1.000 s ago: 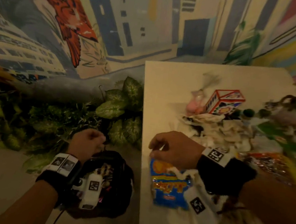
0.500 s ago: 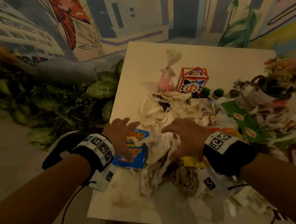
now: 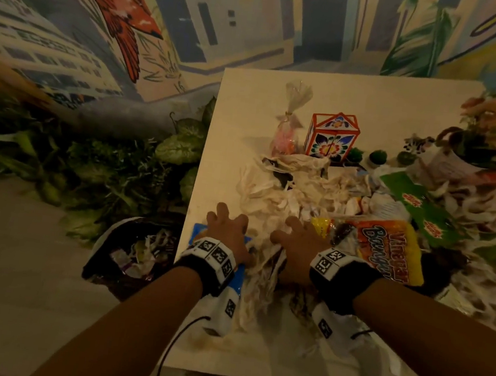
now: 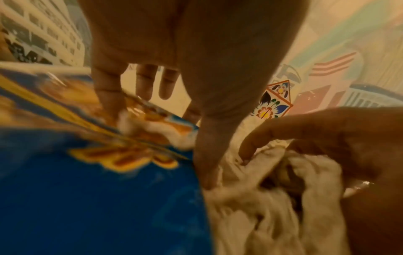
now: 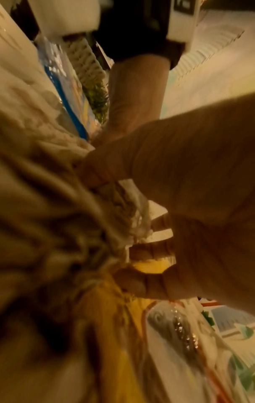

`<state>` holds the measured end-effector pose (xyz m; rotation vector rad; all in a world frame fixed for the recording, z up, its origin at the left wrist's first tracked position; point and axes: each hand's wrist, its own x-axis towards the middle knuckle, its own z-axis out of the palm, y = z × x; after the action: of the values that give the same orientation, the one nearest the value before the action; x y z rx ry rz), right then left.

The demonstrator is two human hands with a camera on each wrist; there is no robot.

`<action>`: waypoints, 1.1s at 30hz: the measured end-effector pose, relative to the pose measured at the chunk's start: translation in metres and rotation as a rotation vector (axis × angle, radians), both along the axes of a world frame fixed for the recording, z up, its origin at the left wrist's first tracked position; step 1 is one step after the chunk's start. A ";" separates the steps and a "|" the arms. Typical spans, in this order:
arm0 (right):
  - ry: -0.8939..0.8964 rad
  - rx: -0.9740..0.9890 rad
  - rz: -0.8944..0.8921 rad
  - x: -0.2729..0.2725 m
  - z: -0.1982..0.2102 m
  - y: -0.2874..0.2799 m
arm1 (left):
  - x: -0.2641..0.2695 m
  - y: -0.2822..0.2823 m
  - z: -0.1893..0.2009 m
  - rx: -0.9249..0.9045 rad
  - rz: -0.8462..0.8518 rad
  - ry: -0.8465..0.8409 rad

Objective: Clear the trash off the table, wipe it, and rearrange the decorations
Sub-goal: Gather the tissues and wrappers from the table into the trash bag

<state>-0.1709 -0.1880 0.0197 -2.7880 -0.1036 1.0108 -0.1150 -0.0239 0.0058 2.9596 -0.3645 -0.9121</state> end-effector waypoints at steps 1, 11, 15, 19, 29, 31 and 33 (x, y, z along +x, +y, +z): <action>-0.025 0.018 -0.004 0.002 0.000 0.000 | 0.000 -0.001 -0.003 -0.034 0.026 0.006; -0.065 0.296 -0.244 0.018 0.014 -0.021 | 0.008 -0.006 -0.002 -0.336 0.027 -0.007; -0.105 0.471 -0.396 0.019 0.036 -0.038 | 0.014 -0.001 0.022 -0.482 0.085 -0.024; -0.199 0.529 -0.462 0.015 0.057 -0.053 | 0.018 -0.002 0.043 -0.561 0.106 -0.056; -0.307 0.403 -0.439 0.011 0.100 -0.080 | 0.035 0.009 0.056 -0.740 0.201 -0.119; -0.334 0.390 -0.468 0.010 0.102 -0.089 | 0.039 0.015 0.057 -0.764 0.257 -0.170; -0.354 0.403 -0.510 0.008 0.104 -0.097 | 0.042 0.021 0.058 -0.815 0.328 -0.201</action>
<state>-0.1631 -0.2849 0.1233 -2.3980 0.3087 0.3271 -0.0728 -0.0027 0.0643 2.2483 -0.1780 -0.3093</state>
